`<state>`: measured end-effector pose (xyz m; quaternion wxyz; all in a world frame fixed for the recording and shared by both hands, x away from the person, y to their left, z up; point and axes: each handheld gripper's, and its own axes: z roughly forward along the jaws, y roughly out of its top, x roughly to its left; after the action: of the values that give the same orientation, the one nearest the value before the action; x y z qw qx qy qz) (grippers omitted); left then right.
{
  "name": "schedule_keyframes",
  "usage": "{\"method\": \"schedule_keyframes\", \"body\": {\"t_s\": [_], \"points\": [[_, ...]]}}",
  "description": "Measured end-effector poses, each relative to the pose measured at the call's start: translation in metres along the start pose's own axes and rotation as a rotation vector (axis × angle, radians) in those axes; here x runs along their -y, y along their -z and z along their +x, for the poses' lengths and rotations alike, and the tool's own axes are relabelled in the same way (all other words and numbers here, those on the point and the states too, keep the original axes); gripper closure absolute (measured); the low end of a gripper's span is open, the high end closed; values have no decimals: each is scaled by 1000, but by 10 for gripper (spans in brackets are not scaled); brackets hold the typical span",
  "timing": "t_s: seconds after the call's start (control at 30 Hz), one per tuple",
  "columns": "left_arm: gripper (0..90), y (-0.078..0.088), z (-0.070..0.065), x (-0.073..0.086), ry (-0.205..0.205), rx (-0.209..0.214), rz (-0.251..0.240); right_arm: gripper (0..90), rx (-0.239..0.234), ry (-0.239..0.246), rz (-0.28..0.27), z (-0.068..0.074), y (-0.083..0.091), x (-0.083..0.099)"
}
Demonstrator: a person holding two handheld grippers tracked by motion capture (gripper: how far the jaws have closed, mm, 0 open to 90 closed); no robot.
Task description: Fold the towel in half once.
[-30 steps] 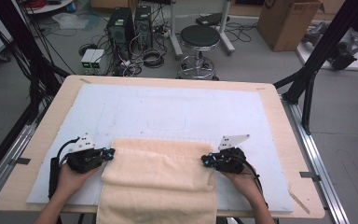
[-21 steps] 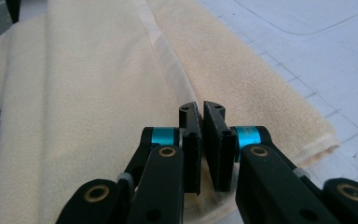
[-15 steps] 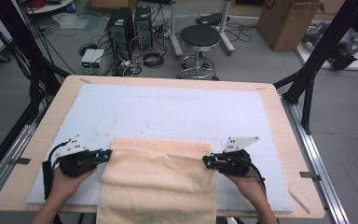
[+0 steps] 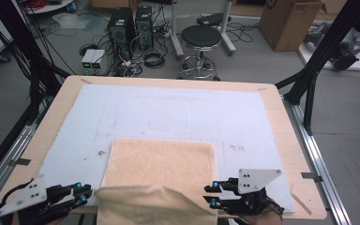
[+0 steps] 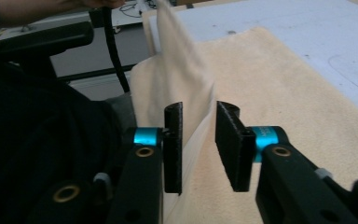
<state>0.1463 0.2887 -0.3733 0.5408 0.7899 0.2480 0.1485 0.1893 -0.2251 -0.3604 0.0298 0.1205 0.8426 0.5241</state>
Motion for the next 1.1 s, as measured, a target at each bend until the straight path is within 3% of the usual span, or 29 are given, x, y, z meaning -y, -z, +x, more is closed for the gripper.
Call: {"method": "schedule_keyframes", "body": {"t_s": [0.1,0.23,0.4,0.53,0.63,0.77,0.87,1.1], "points": [[709,2,-1,-4,-9,-7,-3,658,22,3,18,-3,0,0],[663,-11,16,-5,1,-33,-9,596,93,-27,55,-28,-6,1],[586,-45,48,-8,38,-51,8,548,183,-59,61,-69,-15,0],[568,-78,76,-14,51,-60,45,505,212,-123,77,-100,-25,2],[566,-102,100,-14,74,-130,75,489,256,-122,124,-118,-36,6],[562,-121,122,-10,112,-192,97,463,289,-146,135,-136,-45,12],[547,-131,135,-4,158,-203,115,436,310,-172,146,-148,-50,17],[517,-147,148,8,217,-202,188,412,309,-256,176,-169,-63,34]]}}
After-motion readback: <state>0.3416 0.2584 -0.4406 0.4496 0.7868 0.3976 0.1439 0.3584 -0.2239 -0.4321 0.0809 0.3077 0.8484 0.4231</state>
